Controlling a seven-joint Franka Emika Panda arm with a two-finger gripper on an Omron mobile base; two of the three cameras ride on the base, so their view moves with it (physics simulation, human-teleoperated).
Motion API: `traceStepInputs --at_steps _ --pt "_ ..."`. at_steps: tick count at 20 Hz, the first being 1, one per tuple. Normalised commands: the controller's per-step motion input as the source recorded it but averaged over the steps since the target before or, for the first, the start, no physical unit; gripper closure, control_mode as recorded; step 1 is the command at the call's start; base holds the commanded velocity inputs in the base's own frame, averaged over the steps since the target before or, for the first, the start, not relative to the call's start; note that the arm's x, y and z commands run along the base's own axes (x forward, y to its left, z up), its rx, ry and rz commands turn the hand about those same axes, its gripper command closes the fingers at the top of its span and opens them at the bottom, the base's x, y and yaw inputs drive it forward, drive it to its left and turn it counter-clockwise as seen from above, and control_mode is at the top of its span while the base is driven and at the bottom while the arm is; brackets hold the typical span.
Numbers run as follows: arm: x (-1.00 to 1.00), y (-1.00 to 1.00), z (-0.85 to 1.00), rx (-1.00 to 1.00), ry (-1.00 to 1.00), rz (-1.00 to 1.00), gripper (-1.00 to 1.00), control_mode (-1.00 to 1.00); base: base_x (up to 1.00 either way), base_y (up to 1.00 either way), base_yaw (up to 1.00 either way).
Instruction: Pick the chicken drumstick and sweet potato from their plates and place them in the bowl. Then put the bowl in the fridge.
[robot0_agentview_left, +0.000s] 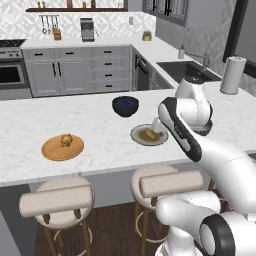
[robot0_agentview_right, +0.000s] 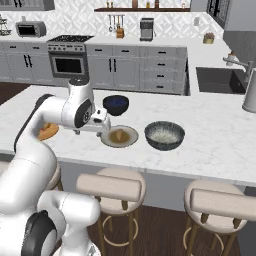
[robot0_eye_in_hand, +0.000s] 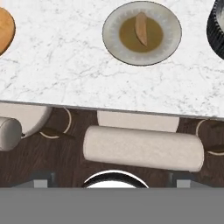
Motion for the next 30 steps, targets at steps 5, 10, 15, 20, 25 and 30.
traceStepInputs --at_steps 5,10,15,20,25,30 --pt "0.83 0.0 -0.35 0.0 0.0 0.0 -1.0 -1.0 0.0 0.0 0.0" --pt "0.78 -0.07 -0.42 0.0 0.04 0.02 -1.0 -1.0 0.0 0.0 0.0" --pt "0.68 -0.1 -0.28 0.0 0.06 0.03 -1.0 -1.0 0.0 0.0 0.0" --pt "0.58 0.0 -0.15 0.0 0.04 0.0 -1.0 -1.0 0.0 0.0 0.0" --pt "0.45 0.0 -0.37 0.0 0.0 0.0 -1.0 -1.0 0.0 0.0 0.0" --pt "0.49 -0.04 -0.5 0.0 0.0 0.0 -1.0 -1.0 0.0 0.0 0.0"
